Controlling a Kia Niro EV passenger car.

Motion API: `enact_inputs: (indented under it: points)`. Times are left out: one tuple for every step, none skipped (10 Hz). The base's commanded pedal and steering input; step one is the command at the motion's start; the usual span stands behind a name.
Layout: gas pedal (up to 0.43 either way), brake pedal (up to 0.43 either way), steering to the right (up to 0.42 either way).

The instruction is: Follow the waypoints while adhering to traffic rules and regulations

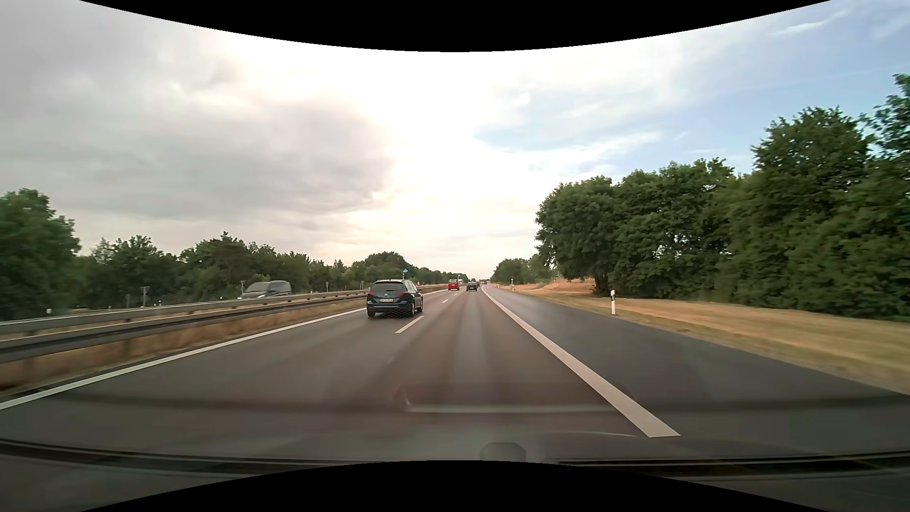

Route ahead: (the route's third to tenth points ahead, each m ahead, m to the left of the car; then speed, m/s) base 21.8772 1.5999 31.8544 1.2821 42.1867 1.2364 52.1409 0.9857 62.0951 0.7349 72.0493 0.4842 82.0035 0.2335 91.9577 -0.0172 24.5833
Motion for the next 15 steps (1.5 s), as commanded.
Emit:
enact_inputs:
  points:
    - [0.339,0.0,-0.001]
    - [0.339,0.0,-0.001]
    - [0.339,0.0,-0.001]
    - [0.339,0.0,-0.001]
    - [0.339,0.0,-0.001]
    - [0.339,0.0,-0.001]
    - [0.339,0.0,-0.001]
    - [0.339,0.0,-0.001]
    - [0.339,0.0,-0.001]
    - [0.339,0.0,-0.001]
    - [0.339,0.0,-0.001]
    - [0.339,0.0,-0.001]
    - [0.339,0.0,-0.001]
    - [0.339,0.0,-0.001]
    - [0.339,0.0,-0.001]
